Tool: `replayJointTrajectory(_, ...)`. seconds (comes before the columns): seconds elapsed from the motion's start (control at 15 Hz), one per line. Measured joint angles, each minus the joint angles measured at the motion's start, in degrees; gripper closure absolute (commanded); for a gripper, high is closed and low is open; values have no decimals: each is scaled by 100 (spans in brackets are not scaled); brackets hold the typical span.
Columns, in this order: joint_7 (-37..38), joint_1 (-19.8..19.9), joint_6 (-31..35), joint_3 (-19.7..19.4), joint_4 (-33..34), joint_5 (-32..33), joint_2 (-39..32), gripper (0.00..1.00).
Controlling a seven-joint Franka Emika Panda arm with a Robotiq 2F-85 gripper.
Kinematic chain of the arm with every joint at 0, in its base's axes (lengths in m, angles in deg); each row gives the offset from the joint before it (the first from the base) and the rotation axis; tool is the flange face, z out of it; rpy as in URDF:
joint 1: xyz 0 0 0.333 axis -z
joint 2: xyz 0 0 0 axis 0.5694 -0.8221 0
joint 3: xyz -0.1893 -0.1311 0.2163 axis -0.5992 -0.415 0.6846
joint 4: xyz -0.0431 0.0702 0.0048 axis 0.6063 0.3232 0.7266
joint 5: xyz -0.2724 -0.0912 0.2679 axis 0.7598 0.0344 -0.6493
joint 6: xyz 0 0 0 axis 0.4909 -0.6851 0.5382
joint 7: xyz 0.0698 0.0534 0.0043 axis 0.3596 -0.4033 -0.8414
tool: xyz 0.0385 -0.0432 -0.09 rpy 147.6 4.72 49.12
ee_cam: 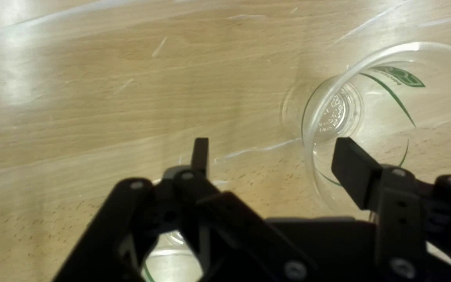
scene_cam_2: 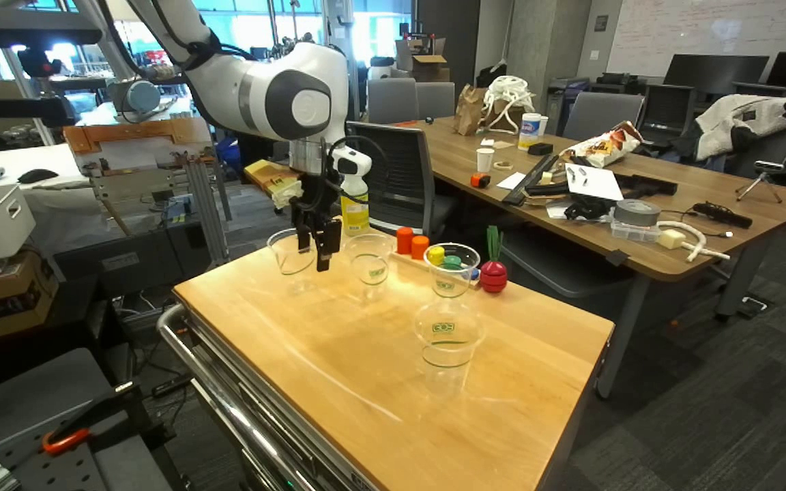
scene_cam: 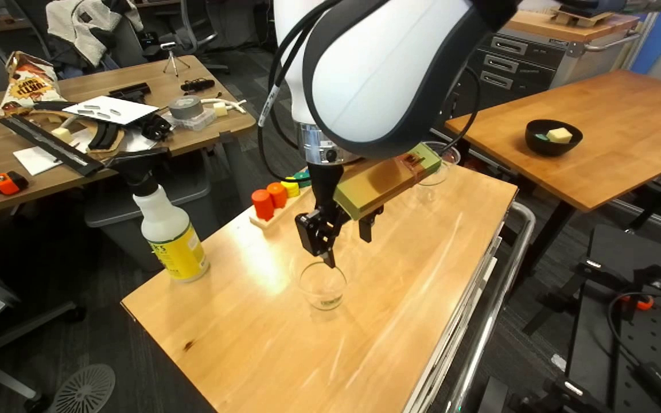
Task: Stack the cups from left to right
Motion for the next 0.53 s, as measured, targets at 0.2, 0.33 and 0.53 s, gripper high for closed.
replayJointTrajectory(0.2,0,0,16,-10,104,-10,-147,73)
replayJointTrajectory(0.33,0,0,16,-10,125,-20,-153,89)
replayJointTrajectory(0.53,-18,0,18,0,130,-61,-146,98)
